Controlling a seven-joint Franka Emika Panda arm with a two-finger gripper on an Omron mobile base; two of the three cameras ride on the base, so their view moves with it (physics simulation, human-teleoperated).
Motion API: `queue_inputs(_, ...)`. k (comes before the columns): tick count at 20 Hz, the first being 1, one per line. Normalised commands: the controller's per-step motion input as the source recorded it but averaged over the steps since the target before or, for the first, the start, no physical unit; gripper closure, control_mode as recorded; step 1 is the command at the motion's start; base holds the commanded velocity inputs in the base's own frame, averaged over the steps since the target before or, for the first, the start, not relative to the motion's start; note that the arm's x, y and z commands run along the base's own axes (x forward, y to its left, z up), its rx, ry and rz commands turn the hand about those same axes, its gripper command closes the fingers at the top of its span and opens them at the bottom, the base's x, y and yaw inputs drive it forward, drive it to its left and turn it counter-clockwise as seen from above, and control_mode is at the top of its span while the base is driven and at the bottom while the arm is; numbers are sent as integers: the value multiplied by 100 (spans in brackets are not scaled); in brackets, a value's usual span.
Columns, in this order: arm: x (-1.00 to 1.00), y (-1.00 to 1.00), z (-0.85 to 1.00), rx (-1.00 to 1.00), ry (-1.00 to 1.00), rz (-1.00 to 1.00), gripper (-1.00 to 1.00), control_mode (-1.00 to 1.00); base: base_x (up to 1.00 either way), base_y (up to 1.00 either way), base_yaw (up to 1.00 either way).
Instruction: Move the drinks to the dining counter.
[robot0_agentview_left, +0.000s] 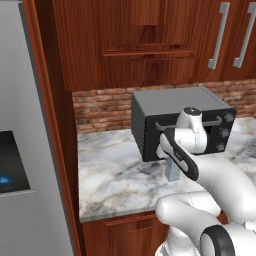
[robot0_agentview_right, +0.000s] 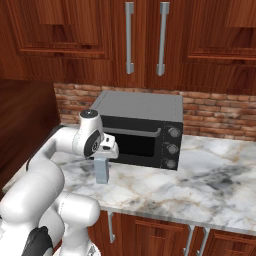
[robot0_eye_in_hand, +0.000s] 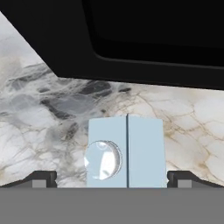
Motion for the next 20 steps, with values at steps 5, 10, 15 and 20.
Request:
queue_inputs(5, 3, 0, -4, 0, -4, 0, -100, -100, 0, 0, 0)
queue_inputs(10, 0, 0, -16, 0, -6, 0, -100, -100, 0, 0, 0)
queue_inputs(15, 0, 0, -50, 4, -1, 0, -100, -100, 0, 0, 0)
queue_inputs(20, 0, 0, -74, 5, 0, 0, 100, -100, 0, 0, 0)
